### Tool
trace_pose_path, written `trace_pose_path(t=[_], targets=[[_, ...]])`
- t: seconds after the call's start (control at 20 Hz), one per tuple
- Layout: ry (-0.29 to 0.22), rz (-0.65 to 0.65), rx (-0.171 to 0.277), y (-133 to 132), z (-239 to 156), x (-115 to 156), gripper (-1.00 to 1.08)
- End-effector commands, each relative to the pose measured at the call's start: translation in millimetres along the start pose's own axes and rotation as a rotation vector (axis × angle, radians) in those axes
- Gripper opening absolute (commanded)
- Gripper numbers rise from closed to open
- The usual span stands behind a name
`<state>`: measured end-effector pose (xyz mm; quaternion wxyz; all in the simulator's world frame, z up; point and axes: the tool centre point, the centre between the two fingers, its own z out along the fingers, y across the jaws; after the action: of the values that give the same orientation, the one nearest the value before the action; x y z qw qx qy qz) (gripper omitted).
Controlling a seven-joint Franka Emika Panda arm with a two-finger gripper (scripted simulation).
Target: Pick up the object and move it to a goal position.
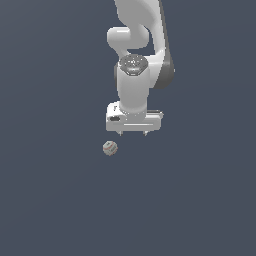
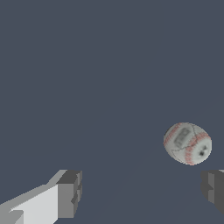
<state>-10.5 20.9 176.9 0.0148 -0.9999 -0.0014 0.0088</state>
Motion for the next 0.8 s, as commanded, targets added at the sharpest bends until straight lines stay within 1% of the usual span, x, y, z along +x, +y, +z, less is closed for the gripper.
trace_pose_path(t=[0.0, 0.35, 0.55, 0.75], targets=[[0.000, -0.005, 0.003, -1.8, -1.6, -0.2, 1.00], [0.000, 0.041, 0.003, 4.0, 3.1, 0.0, 1.00], [0.001, 0.108, 0.003, 11.9, 9.2, 0.2, 1.00], [0.002, 0.202, 0.003, 23.1, 17.7, 0.1, 1.00]])
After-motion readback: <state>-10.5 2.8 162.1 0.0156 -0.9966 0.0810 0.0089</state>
